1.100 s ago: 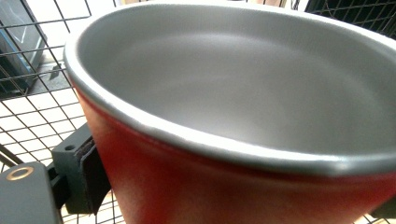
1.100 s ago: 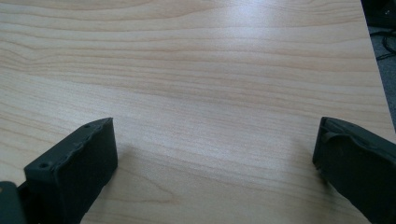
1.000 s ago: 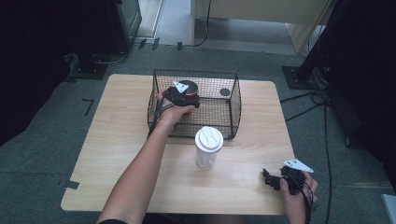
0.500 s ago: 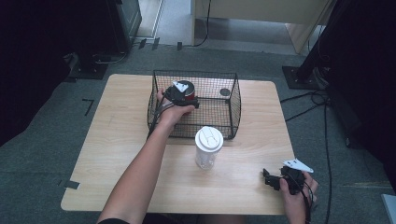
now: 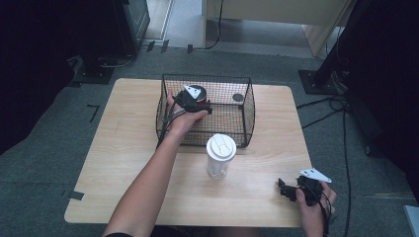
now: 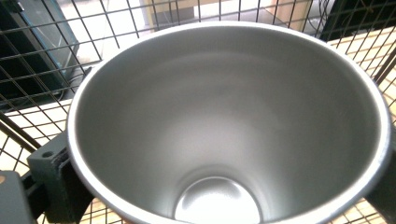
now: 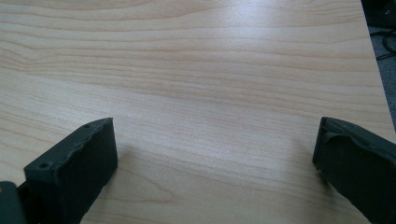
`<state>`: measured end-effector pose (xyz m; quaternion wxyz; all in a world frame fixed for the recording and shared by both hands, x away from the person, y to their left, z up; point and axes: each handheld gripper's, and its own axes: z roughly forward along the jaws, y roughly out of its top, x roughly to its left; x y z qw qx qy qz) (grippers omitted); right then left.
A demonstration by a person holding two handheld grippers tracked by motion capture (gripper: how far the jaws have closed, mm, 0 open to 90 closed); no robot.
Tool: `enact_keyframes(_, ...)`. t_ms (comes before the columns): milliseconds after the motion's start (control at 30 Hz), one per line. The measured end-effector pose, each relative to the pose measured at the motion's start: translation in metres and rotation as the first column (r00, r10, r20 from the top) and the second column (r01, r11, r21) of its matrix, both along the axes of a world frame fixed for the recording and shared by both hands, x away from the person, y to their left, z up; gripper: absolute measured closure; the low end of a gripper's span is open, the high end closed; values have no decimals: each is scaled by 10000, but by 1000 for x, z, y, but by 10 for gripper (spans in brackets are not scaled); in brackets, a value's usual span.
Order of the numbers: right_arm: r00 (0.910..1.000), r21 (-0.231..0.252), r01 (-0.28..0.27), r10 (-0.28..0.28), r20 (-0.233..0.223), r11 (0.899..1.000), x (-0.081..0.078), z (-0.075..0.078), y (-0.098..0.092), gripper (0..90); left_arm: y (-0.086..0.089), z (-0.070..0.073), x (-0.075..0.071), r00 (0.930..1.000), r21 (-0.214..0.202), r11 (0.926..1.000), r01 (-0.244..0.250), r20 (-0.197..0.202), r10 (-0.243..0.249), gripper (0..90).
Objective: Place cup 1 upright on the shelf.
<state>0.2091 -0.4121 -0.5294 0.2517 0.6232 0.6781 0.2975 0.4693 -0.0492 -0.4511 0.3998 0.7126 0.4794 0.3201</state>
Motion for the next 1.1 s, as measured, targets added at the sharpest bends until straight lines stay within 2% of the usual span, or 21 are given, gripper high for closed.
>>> enact_keyframes(33,10000,1,-1,1,1,10000,0,0,0,0,1,1,0,10000,-158,9999,-32,25,32,0)
enact_keyframes(167,10000,2,-3,3,0,10000,0,0,0,0,4,4,0,9999,-290,9995,-117,60,119,0)
enact_keyframes(300,10000,1,-4,4,1,10000,0,0,0,0,7,11,-2,9990,-390,9991,-189,389,205,0)
enact_keyframes(533,10000,2,-3,3,0,10000,0,0,0,0,12,22,-4,9980,-743,9971,-174,593,219,0)
enact_keyframes(633,10000,2,-2,2,0,10000,0,0,0,0,14,26,-5,9977,-768,9970,-107,658,158,0)
enact_keyframes(700,10000,3,-2,2,0,10000,0,0,0,0,15,31,-8,9975,-978,9952,7,702,62,0)
enact_keyframes(967,10000,1,-1,1,0,10000,0,0,0,0,19,41,-13,9962,-1068,9942,148,869,-55,0)
enact_keyframes(1100,10000,0,-2,2,1,10000,0,0,0,0,23,48,-18,9936,-1007,9945,281,1119,-168,0)
